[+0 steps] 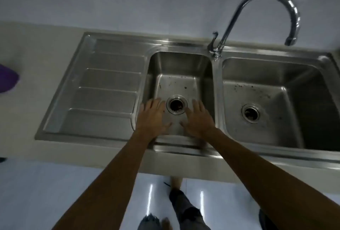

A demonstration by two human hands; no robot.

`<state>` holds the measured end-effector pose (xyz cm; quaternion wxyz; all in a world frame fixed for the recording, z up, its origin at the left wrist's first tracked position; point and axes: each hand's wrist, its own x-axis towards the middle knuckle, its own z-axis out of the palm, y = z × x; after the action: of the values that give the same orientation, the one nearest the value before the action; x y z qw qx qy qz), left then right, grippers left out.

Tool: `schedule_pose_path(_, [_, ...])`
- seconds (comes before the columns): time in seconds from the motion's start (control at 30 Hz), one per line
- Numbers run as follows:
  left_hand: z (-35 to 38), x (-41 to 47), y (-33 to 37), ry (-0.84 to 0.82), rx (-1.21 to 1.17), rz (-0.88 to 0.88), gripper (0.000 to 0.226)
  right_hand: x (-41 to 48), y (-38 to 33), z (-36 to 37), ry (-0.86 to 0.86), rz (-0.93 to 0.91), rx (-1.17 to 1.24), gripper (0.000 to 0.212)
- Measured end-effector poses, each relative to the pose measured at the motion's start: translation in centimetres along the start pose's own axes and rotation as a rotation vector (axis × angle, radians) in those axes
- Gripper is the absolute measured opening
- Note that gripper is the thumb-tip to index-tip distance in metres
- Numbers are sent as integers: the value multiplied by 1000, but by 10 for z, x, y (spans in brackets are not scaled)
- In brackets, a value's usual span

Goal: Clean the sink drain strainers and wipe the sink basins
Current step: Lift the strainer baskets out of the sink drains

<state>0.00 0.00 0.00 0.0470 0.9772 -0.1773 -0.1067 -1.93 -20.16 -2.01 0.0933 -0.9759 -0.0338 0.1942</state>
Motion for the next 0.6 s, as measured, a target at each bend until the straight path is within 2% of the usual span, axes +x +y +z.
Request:
schedule_pose_path(0.3, [32,68,-33,66,90,98,87,99,12,63,-121,146,-141,64])
schedule_pose_path(0.47, [42,80,-35,75,101,129,87,117,10,81,-131,153,-151,54])
schedule_pose_path(0.6, [39,77,-36,61,101,163,83,121,4,84,-150,173,-162,54])
